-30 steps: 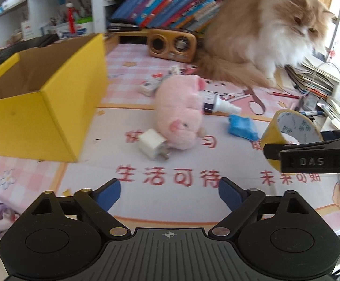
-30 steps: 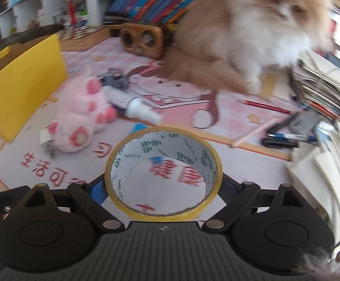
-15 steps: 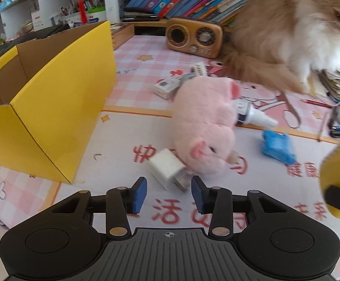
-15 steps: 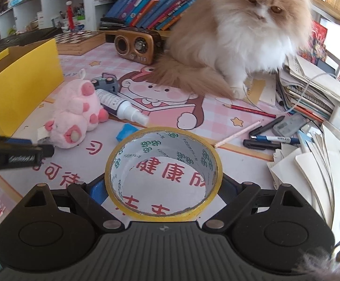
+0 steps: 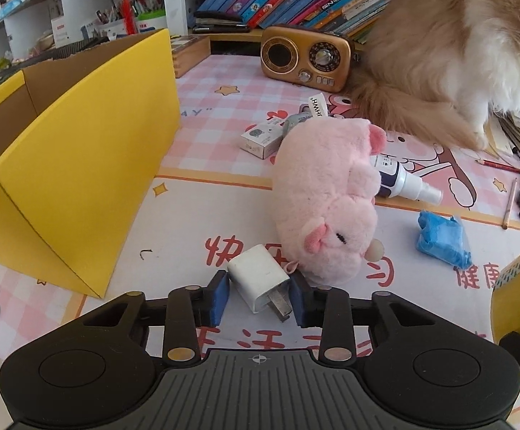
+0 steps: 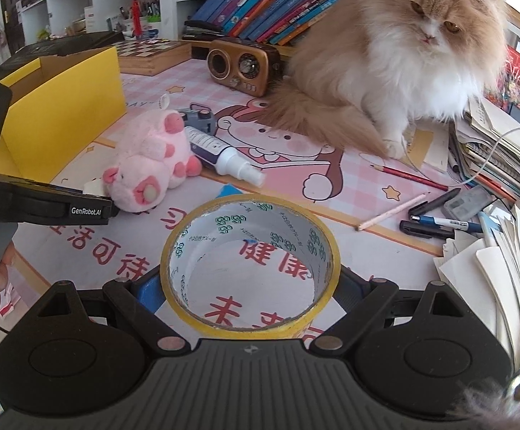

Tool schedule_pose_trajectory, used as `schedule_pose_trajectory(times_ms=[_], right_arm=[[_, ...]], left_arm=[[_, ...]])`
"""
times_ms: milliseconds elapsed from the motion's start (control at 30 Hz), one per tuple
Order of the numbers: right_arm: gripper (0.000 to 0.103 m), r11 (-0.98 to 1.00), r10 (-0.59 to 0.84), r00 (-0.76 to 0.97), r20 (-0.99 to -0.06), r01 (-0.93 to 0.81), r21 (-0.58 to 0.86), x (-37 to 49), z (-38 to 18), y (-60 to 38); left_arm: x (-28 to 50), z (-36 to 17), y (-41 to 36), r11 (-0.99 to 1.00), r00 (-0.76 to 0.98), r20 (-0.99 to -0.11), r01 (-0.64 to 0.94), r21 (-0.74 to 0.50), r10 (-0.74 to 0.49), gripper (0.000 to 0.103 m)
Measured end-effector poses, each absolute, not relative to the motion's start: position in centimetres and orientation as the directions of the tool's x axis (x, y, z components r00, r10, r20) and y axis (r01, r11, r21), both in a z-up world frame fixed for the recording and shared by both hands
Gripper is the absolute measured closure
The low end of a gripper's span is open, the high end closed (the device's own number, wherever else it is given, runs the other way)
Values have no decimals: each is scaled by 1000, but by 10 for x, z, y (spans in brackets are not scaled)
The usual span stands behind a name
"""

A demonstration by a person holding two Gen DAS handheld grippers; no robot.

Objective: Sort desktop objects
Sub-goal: 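Grasp the white charger plug with the left gripper and lift it, then carry the tape roll and plug over the yellow box with both grippers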

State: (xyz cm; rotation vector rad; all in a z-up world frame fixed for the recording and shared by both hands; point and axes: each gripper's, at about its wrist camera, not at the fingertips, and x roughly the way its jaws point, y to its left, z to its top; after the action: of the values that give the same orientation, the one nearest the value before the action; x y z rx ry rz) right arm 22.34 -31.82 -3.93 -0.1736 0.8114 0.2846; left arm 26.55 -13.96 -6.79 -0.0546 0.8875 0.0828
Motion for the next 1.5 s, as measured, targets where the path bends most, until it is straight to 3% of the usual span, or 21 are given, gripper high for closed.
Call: schedule_pose_trajectory(times_ms=[600,1500], right_arm=[[12,933,192,656,-730,-352,-71,185,-22,-268],[12,904,258,629,-734,-425,-46,42,-19,-76]], left_arm=[[181,-19,-101,994,694,-715,20,-104,-89,69],[18,-16,68,996,702,-710,-12,-92,-57,69]])
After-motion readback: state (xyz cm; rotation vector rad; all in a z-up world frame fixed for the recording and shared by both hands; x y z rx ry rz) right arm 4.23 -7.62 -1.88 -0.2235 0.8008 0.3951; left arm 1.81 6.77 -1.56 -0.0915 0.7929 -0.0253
